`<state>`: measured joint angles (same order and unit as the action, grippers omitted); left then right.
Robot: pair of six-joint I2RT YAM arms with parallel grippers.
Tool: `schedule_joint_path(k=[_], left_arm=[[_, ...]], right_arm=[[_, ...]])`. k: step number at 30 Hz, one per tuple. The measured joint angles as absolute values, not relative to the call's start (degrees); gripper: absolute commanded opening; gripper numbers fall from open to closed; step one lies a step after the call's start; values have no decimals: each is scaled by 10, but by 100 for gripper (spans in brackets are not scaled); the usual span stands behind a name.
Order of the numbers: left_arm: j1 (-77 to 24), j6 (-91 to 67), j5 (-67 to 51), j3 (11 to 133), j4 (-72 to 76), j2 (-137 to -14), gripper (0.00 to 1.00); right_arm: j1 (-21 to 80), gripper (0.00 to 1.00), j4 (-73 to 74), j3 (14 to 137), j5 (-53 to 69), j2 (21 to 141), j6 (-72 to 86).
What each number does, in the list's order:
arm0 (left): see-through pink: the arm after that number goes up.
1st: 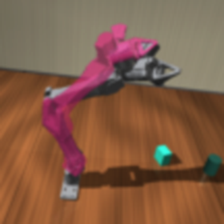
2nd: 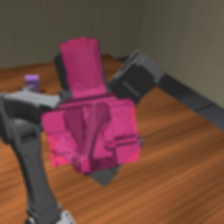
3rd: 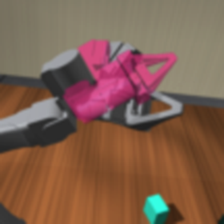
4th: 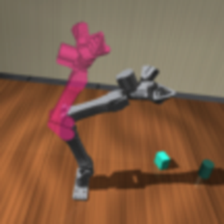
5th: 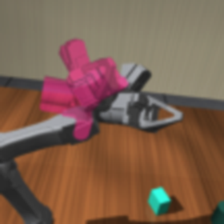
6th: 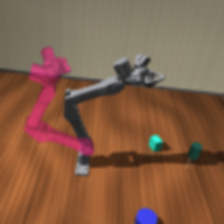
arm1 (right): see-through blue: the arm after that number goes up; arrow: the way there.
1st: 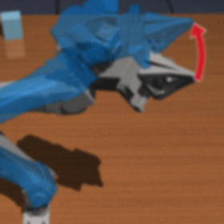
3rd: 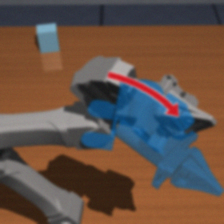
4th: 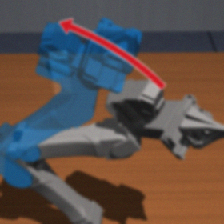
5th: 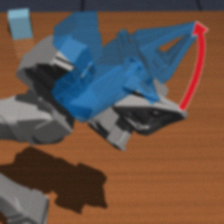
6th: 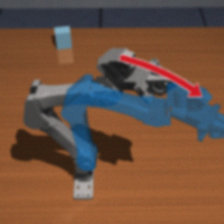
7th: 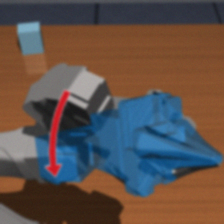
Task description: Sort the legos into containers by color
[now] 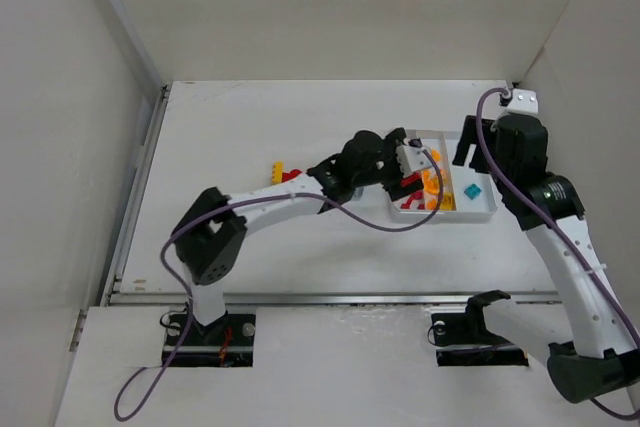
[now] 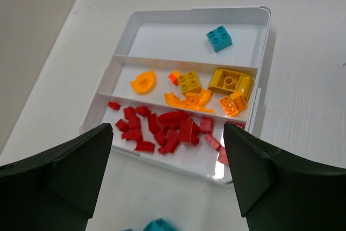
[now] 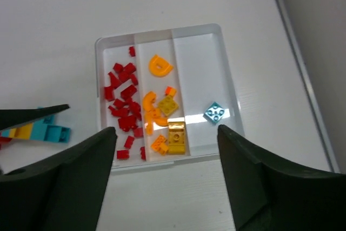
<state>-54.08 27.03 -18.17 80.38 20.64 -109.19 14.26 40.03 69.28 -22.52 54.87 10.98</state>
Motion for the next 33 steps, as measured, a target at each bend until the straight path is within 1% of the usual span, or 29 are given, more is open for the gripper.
schedule_joint_path(k=[1,2,6,9,17,20,23,27,31,33], left_arm=[[-539,270,-166,779,197,-1054,81],[-537,271,-153,762,187,-1025,81],[-526,269,-87,688,140,-914,81],[-515,260,-46,628,96,-856,81],[-503,234,-4,502,13,-791,81],[-481,255,-23,465,9,-755,77],[-423,285,-51,432,16,-721,73],[-344,324,-89,394,32,-700,73],[-296,321,-132,370,41,-699,77],[-281,319,-155,370,46,-699,77]], right_arm=[[143,97,398,694,-207,556,112],[143,100,396,694,-189,563,117],[143,100,381,693,-109,599,132],[143,100,367,686,-63,624,148],[171,100,323,685,-6,687,165],[197,100,313,702,10,750,137],[217,100,313,723,24,803,93],[232,100,318,751,55,851,28],[240,100,312,752,89,862,-62],[247,100,309,753,108,872,-123]])
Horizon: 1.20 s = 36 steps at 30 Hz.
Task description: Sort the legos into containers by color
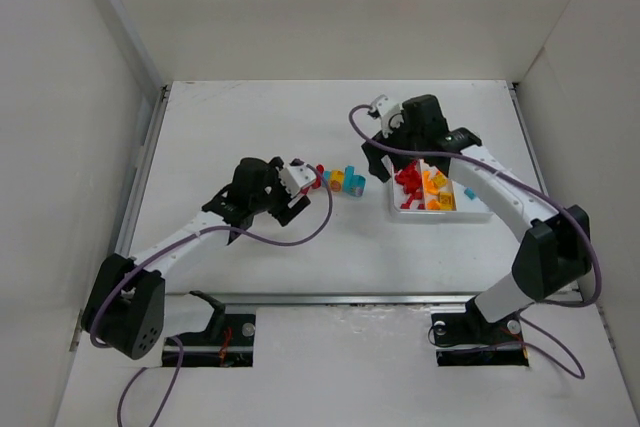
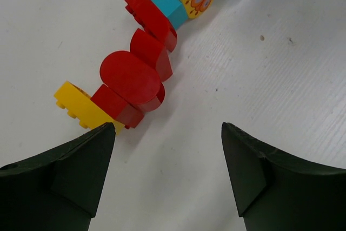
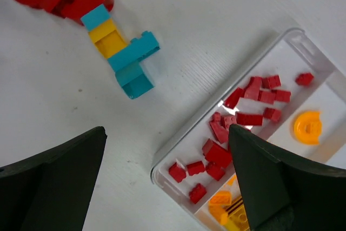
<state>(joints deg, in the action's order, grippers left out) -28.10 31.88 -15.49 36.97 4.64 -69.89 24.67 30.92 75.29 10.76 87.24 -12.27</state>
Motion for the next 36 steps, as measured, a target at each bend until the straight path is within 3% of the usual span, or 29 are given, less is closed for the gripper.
schedule_joint_path(k=[7,16,22,26,27,33,34,36], left_arm=[[-275,320,-208,385,50,-703,77],[-267,356,-231,408,51,-710,78],[-254,356,-238,375,62,-668,78],[-250,360,-247,370,64,-657,78],[-249,361,-249,370,65,-657,78],[-243,377,-260,370,72,-666,78],[-243,382,-263,370,72,-668,78],[-242,394,-272,370,73,-672,78]], right_arm=[[277,99,285,725,176,932,-283],[294,97,229,722,176,988,-305],[309,84,215,736,169,1063,-306],[314,64,222,750,160,1093,-307],[315,46,223,750,156,1095,-306],[319,11,228,755,150,1096,-302],[319,0,230,756,150,1096,-303],[319,0,239,761,150,1096,-307]])
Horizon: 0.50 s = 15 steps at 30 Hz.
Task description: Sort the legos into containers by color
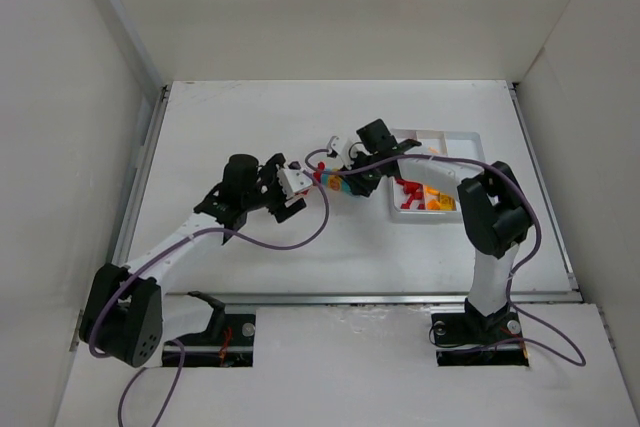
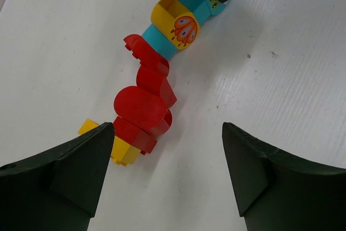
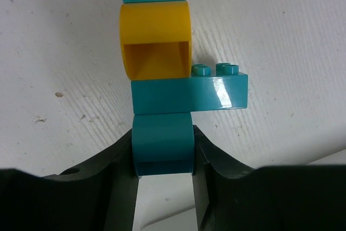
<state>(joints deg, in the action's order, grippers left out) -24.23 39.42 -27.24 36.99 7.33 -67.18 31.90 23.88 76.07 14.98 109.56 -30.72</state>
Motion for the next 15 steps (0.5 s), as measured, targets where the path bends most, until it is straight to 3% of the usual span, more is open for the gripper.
schedule_joint_path(k=[2,5,15], left_arm=[[-242,414,-285,370,75,-677,84],[-242,447,-307,376,68,-692,100],[-252,587,-343,418,65,-728,100]], right_arm=[[319,0,245,766,152,1095,-311],[319,0,253,770,171,1091,-313],[319,0,300,824,304,1072,-305]])
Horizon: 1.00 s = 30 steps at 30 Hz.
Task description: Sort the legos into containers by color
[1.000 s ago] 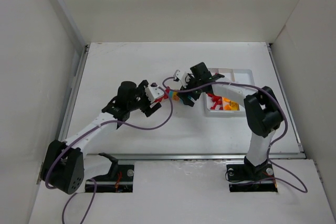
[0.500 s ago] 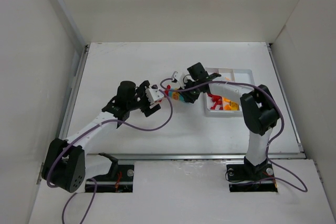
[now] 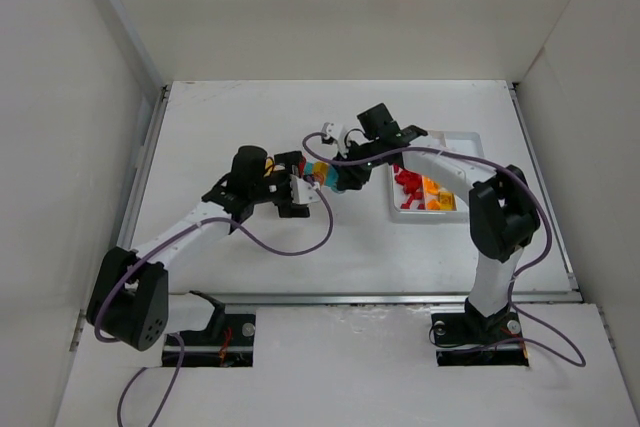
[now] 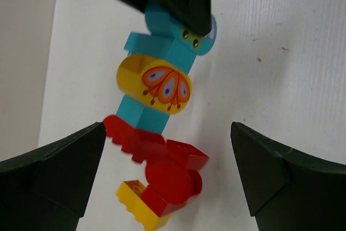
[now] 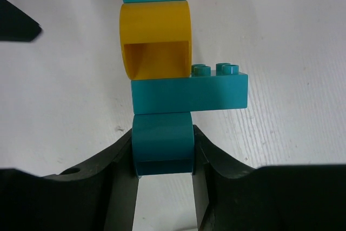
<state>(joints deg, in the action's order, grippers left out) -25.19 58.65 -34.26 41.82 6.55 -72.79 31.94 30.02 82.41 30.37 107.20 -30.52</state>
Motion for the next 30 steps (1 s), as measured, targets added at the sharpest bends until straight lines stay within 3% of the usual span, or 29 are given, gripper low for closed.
schedule_joint_path(k=[16,19,21,23,30], left_arm=[[-344,821,-291,394,115,-700,100],[-344,831,-262,394,131,-709,91],[-344,843,-249,393,137,-713,69],[-344,857,-239,390,154,-714,58],[-344,881,-229,371,187,-714,60]], right_arm=[[319,0,327,902,429,1070,-235],[320,0,330,901,435,1070,-232],[320,0,330,899,435,1070,-231],[321,0,330,895,436,1068,-230],[327,0,330,891,432,1068,-229]])
